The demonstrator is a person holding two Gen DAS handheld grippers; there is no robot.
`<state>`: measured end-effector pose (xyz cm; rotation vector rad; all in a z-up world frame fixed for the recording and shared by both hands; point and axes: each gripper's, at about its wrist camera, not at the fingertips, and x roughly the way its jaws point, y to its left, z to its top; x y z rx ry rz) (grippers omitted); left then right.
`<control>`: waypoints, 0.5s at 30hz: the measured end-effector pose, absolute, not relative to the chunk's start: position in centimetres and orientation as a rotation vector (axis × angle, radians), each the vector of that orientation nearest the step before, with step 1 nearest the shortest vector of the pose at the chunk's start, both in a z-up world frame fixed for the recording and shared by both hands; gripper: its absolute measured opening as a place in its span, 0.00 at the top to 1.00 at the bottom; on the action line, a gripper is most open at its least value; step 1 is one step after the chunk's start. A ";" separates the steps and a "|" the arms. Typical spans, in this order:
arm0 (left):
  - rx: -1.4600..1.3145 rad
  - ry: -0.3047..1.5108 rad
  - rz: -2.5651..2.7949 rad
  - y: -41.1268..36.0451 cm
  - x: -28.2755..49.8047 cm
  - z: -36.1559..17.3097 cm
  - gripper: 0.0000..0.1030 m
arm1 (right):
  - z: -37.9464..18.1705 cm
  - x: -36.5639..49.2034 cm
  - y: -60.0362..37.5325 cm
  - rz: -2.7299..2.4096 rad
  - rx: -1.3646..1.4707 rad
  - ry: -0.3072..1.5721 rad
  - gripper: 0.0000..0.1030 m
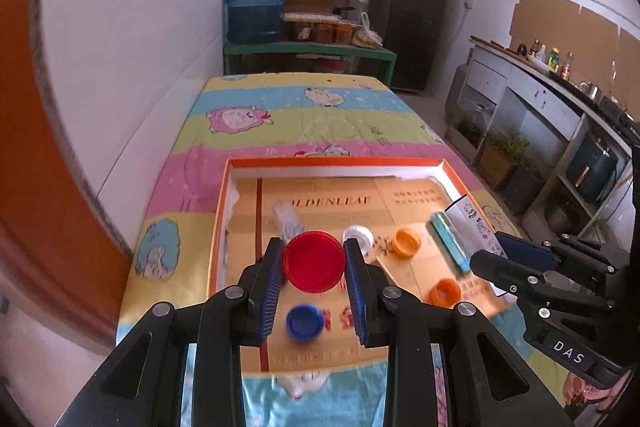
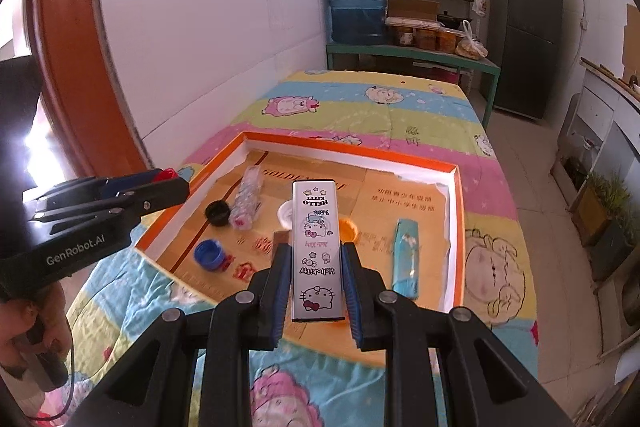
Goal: Organize rigid objects
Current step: 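Carry the red cap over the box with left tool while right tool carries white box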
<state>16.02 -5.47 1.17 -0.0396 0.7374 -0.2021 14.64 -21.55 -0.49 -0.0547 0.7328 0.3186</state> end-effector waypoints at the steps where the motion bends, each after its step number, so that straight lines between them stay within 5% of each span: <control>1: -0.037 0.742 -0.208 -5.6 16.6 1.2 0.70 | -0.4 15.0 -21.6 0.318 -0.056 0.734 0.75; 15: -0.095 0.881 -0.262 -7.8 26.9 0.0 0.70 | -1.3 23.3 -23.6 0.313 -0.081 0.834 0.75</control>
